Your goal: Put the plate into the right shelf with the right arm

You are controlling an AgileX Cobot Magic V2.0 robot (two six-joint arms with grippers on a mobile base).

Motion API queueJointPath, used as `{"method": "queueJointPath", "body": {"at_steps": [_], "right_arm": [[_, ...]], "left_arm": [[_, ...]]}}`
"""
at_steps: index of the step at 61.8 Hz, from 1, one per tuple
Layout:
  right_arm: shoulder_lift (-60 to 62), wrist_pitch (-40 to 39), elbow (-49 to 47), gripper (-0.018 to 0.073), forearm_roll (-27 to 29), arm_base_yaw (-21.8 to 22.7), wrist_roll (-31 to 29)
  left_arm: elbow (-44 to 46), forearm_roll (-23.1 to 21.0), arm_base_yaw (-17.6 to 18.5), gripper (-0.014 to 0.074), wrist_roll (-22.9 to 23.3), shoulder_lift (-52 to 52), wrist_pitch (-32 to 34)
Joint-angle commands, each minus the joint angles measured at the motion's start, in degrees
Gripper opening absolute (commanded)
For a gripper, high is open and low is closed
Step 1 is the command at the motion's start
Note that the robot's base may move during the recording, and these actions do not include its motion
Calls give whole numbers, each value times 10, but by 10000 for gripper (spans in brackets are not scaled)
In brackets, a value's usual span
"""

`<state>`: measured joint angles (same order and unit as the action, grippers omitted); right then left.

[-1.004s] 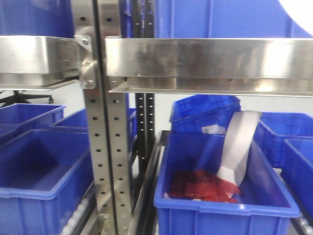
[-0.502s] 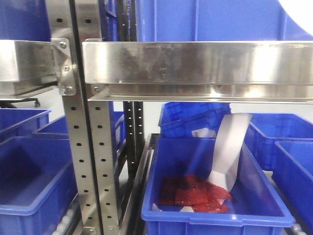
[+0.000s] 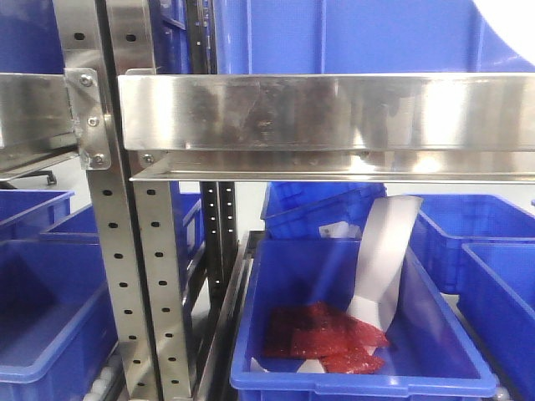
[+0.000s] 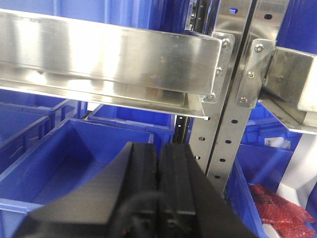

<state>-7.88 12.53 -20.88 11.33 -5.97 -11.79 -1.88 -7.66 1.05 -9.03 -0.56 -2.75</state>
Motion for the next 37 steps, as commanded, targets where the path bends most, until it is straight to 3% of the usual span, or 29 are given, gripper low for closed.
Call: {"method": "queueJointPath", "body": {"at_steps": [1,13,37], "right_arm": [[-17,-57,-17,55,5,4,-1],[-93,-57,-74,55,34,4,-1],[-347,-25,-345,55,40,-9,-1]], "left_arm": [[-6,-5,1,-128,4,-6,52],[-6,-5,1,-128,4,-6,52],[-6,-5,1,-128,4,-6,52]]}}
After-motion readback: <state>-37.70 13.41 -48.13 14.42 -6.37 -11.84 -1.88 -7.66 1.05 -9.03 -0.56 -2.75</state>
